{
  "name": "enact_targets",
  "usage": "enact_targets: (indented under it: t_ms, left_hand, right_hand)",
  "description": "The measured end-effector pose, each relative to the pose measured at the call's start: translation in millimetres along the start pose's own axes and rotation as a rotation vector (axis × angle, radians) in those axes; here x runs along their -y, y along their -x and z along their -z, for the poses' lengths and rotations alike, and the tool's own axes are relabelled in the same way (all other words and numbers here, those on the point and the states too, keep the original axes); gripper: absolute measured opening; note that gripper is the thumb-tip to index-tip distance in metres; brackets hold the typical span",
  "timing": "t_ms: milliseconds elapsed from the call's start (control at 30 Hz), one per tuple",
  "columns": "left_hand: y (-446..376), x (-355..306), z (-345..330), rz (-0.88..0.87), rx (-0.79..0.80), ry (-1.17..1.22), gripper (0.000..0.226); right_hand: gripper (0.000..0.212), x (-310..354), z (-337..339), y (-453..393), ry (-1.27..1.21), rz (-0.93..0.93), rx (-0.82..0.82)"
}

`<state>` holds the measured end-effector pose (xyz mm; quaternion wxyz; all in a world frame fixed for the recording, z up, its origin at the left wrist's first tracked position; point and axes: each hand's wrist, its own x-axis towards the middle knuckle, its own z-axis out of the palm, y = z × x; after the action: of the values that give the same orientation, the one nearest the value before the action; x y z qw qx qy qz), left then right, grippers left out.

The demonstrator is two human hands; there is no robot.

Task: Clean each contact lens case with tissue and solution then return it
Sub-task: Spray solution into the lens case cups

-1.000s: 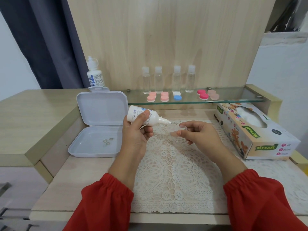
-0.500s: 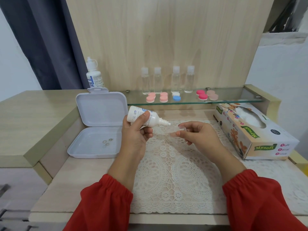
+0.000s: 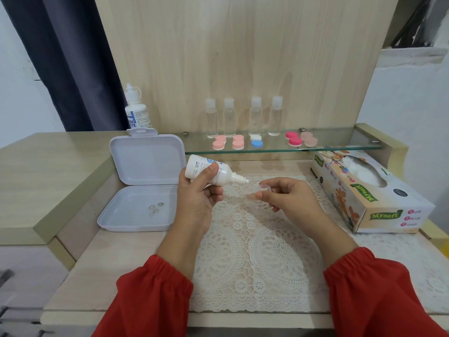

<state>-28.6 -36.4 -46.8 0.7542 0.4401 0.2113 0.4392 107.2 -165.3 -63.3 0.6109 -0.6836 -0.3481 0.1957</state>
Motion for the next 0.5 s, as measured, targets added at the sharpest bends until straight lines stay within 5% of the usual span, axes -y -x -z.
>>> enact_targets:
  t_ms: [500]
  left_hand:
    - [-0.9, 0.5, 0.9, -0.006, 0.001, -0.017, 0.024]
  right_hand:
    - [0.023, 0.9, -0.3, 0.7, 0.005, -0.002, -0.001]
